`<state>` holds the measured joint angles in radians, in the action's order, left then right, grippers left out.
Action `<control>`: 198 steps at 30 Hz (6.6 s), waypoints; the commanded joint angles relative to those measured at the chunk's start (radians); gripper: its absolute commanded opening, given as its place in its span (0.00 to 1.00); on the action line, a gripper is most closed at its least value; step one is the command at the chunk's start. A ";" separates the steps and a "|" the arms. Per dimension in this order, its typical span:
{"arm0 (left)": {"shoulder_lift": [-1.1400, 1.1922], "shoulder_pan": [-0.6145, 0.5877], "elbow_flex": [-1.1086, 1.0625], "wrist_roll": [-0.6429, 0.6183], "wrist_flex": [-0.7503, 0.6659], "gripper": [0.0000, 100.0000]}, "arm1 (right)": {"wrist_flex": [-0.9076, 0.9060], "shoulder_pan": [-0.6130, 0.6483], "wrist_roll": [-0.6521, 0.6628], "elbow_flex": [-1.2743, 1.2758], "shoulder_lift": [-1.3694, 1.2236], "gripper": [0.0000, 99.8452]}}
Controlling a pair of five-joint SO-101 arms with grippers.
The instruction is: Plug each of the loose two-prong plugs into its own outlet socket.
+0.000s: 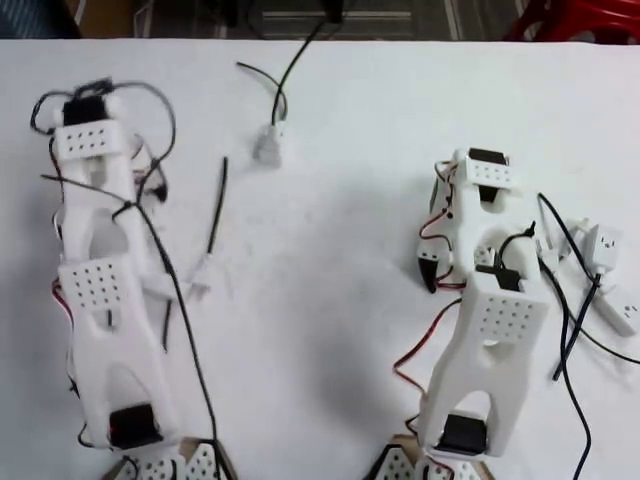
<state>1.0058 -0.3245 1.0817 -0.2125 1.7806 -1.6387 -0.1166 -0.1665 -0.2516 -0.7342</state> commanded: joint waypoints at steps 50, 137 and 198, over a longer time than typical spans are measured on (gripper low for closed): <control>-0.521 0.237 -0.428 0.215 0.005 0.34 | 0.061 0.002 0.002 -0.012 -0.013 0.33; -0.262 -0.242 -0.690 0.012 -0.354 0.02 | 0.058 0.002 0.002 -0.011 -0.015 0.33; -2.365 0.475 -2.269 0.015 -1.625 0.02 | 0.067 0.002 -0.006 -0.011 -0.016 0.33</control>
<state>-1.1715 0.0575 -1.0157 -0.1987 0.3644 -1.6387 -0.1135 -0.1665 -0.2516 -0.7342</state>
